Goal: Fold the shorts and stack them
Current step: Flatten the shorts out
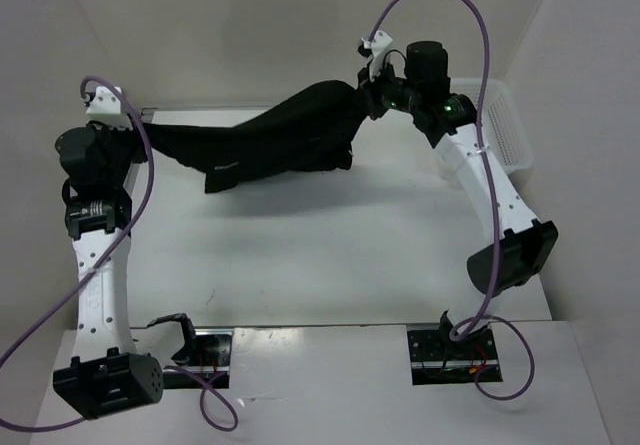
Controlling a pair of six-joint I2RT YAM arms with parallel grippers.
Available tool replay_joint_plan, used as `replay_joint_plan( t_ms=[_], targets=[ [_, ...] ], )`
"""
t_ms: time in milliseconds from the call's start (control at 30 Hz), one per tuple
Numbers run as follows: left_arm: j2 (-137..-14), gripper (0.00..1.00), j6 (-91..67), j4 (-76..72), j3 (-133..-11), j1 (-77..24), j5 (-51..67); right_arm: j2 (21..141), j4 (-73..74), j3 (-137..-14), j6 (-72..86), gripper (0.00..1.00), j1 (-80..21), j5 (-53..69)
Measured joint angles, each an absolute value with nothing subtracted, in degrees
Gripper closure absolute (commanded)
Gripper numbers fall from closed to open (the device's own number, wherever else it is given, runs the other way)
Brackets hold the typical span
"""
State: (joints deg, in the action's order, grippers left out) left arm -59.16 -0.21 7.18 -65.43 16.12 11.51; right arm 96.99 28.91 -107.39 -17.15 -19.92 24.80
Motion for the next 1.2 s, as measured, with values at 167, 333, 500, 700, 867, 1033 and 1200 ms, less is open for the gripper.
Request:
replay_joint_plan(
  t_ms=[167, 333, 500, 700, 867, 1033, 1200],
  targets=[
    [-56.34, 1.0, -0.21, 9.56, -67.88, 16.58, 11.18, 91.85, 32.53, -107.37, -18.76, 1.0, -19.92, 29.61],
    [-53.78, 1.0, -0.23, 10.37, -73.49, 16.97, 11.84, 86.46, 34.5, -108.66, -17.34, 1.0, -19.92, 34.63],
    [-51.4, 1.0, -0.21, 9.72, -75.79, 17.02, 14.39, 79.13, 34.48, -108.27, -13.3, 1.0, -19.4, 39.27],
    [-55.99, 1.0, -0.23, 7.99, -74.65, 16.95, 18.48, 74.78, 30.98, -103.88, -6.55, 1.0, -18.0, 42.24],
    [-67.37, 1.0, -0.23, 7.14, -71.88, 14.0, 19.88, 81.89, 24.16, -99.04, 0.71, 1.0, -17.41, 41.69],
    [-82.46, 1.0, -0.23, 8.05, -69.89, 10.72, 19.79, 100.97, 19.35, -99.2, 8.05, 0.92, -15.51, 36.6],
    [-98.48, 0.56, -0.27, 9.98, -74.43, 9.96, 18.65, 122.48, 19.27, -109.95, 12.53, 0.25, -14.85, 27.14]
  ],
)
